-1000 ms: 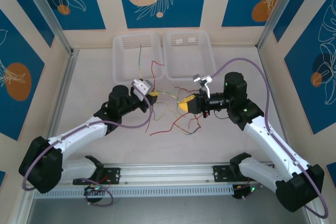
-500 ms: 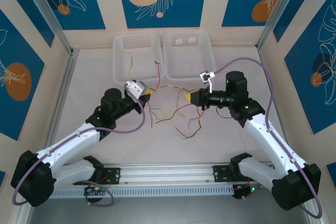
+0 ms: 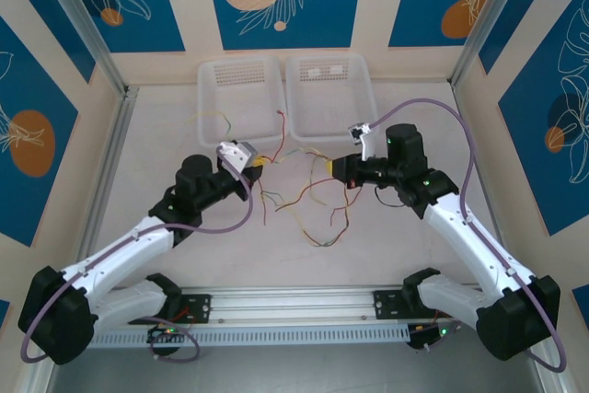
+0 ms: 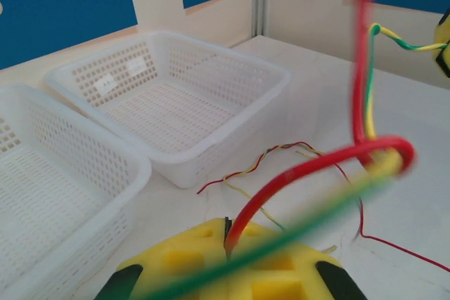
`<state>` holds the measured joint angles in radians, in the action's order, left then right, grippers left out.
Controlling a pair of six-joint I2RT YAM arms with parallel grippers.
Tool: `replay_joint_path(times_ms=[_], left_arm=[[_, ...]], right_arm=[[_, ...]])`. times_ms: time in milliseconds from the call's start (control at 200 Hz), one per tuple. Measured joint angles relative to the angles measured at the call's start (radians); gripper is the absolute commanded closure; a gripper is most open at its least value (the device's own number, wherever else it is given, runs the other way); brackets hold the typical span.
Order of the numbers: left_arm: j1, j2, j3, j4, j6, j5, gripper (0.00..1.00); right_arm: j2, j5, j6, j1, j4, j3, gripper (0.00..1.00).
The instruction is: Untangle the cables
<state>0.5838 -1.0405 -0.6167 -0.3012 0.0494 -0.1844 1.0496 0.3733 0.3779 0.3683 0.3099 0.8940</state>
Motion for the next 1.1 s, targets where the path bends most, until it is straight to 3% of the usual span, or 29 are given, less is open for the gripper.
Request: replay_joint_path(times_ms=[175,655,880,1100], left_arm=[[-0.054,-0.004,0.001,0.006,-0.033,0.034,1.0],[-0.257,-0.001,0.083,0.033,-0.175,0.237,1.0],[-0.276,0.062,0.044,0.063,-0.198,0.284,1.0],[-0.277,0.024,-0.163,0.152,-0.198,0.183,1.0]], right_arm=[[0.008,-0.064,0.048,-0.132,0.039,-0.013,1.0],[-0.067,-0.051,0.183,-0.502,0.096,-0.102,1.0],[-0.066,-0.023,0.195,-0.512,0.087,-0.114,1.0],[-0.095,0.022,0.191,-0.481,0.057,-0.128,1.0]])
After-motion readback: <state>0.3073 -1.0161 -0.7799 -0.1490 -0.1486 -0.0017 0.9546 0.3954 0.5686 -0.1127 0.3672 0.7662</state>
